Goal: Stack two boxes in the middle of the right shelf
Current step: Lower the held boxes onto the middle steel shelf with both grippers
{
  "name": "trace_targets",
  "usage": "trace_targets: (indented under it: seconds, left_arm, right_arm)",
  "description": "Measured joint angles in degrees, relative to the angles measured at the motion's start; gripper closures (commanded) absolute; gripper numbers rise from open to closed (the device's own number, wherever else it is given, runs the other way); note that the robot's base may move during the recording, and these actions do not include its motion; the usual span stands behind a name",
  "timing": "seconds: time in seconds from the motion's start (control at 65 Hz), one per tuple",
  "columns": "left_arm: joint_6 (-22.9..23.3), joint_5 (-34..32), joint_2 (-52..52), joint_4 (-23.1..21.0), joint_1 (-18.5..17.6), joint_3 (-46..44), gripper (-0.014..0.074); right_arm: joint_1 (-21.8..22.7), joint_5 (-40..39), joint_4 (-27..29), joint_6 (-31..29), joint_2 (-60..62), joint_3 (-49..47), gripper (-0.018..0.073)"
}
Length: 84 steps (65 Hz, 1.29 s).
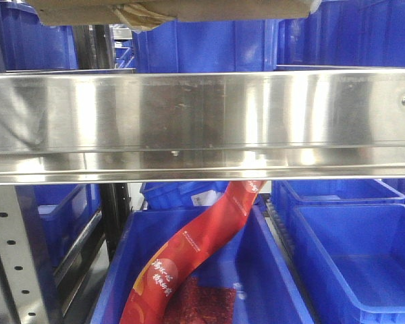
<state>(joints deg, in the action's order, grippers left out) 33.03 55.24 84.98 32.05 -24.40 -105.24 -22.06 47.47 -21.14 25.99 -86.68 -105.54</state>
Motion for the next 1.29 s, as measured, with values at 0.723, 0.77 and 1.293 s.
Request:
trace_targets:
  seconds: [0.723,0.77,1.293]
  left_arm:
    - [-2.72,0.09,4.92,-3.84,0.0,-2.05,0.0708]
    - [-2.85,0.09,5.83,-3.98,0.0,-2.45,0.0708]
    - [-7.4,0.73,10.9,-13.43,5.01,-2.91,0.0413]
  right_arm:
    - [-0.12,7.74,-1.4,6.07,-1.28,-0.09,0.0713]
    - [-0.01,7.74,-1.77,6.17,-2.39,-0.09,0.0713]
    - [0.8,8.21,-1.64,6.94,-8.23,-0.49,0.0223]
